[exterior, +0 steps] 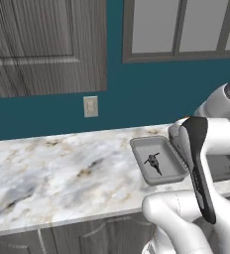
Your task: Place one carrot and one fish in each tupperware on the nearby counter, to pack two identical lunches.
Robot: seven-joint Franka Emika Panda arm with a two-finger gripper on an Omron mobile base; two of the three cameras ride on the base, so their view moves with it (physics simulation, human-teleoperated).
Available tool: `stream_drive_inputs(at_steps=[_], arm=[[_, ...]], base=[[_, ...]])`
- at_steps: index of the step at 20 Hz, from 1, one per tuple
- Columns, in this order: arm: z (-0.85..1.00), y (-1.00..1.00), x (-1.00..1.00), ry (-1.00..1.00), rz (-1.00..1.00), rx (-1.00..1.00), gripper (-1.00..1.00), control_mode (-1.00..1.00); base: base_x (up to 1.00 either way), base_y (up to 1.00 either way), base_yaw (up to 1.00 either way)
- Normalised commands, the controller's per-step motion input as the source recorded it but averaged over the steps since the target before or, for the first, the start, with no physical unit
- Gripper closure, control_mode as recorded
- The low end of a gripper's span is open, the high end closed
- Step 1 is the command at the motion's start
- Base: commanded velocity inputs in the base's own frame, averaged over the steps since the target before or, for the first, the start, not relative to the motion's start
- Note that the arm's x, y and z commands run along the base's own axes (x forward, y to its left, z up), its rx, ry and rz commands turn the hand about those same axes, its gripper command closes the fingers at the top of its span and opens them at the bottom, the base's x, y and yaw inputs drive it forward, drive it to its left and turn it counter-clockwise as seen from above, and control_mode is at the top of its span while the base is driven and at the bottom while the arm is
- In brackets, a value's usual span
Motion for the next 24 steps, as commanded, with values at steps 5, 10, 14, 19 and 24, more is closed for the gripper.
stream_drive_inputs(at_steps=[5, 10, 14, 19, 24], arm=[[-0.25, -0.10, 0.21, 0.01, -0.07, 0.03, 1.00, -1.00], [-0.36, -0.16, 0.18, 0.04, 0.00, 0.09, 1.00, -1.00], [-0.46, -0.01, 0.21, 0.03, 0.00, 0.02, 1.00, -1.00], [-0.47, 0.00, 0.31, 0.02, 0.00, 0.00, 1.00, -1.00], [-0.42, 0.00, 0.33, 0.01, 0.00, 0.00, 1.00, -1.00]], base=[[0.00, 0.00, 0.00], [0.00, 0.00, 0.00], [0.00, 0.00, 0.00], [0.00, 0.00, 0.00], [0.00, 0.00, 0.00]])
